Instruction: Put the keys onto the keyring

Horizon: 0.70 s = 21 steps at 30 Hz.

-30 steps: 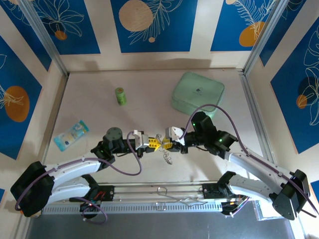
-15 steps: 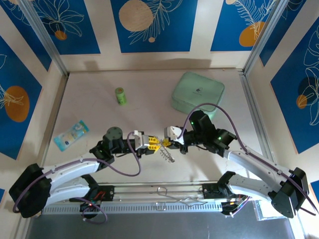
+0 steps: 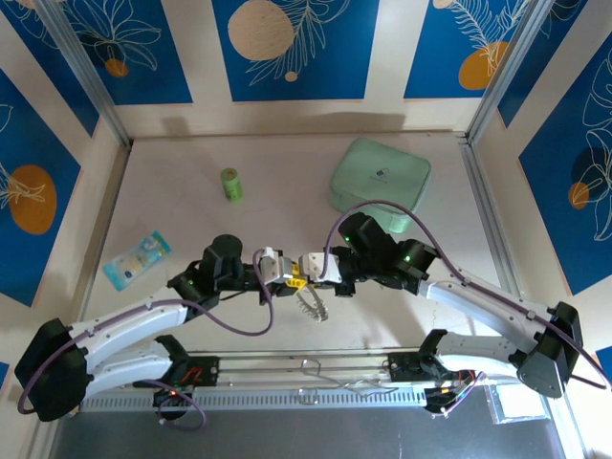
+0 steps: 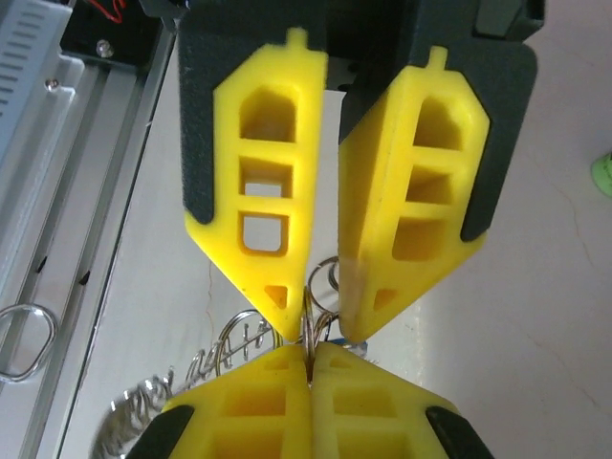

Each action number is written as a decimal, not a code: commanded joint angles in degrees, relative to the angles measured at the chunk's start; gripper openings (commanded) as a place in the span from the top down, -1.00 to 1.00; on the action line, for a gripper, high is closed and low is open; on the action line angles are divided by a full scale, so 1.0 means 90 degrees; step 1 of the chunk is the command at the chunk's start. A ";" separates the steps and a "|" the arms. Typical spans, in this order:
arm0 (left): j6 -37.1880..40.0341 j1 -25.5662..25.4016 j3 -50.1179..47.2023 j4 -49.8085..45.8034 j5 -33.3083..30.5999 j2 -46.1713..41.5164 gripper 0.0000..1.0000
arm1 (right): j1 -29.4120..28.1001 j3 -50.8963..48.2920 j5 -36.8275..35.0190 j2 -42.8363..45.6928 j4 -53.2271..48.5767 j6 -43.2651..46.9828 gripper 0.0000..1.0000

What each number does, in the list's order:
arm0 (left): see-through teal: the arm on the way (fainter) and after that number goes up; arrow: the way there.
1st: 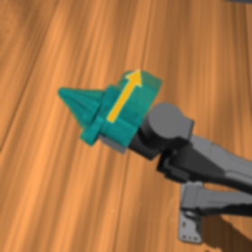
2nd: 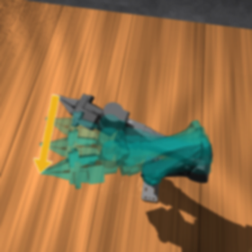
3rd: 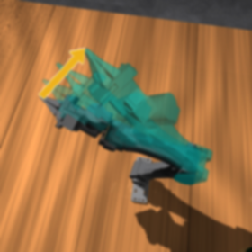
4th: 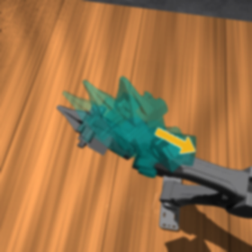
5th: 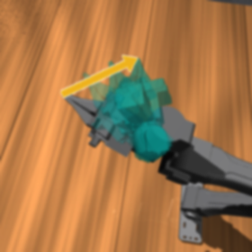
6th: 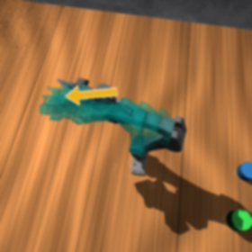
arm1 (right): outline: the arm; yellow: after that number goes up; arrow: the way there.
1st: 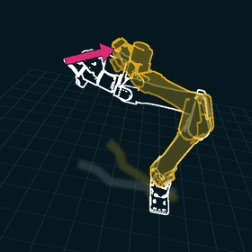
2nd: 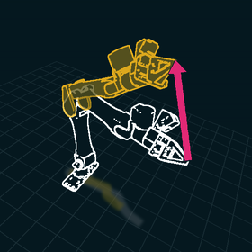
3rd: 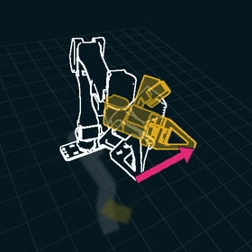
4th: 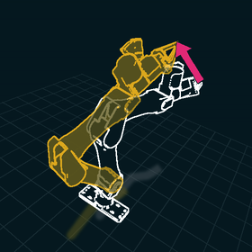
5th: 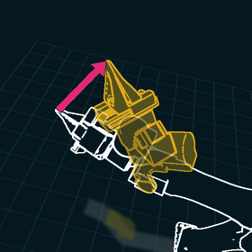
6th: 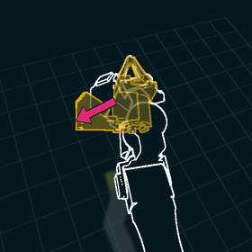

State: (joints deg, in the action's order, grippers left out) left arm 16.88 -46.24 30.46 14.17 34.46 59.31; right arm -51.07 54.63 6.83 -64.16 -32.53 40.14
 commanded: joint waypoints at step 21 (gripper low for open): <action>-0.0446 -0.0091 -0.0578 0.1795 0.0427 -0.0210 1.00 | 0.0783 -0.1173 0.1397 0.0846 0.1364 -0.0843 0.19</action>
State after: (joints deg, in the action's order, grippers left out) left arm 15.42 -46.44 25.93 22.17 35.27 57.49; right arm -43.33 44.62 16.88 -56.12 -23.00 33.67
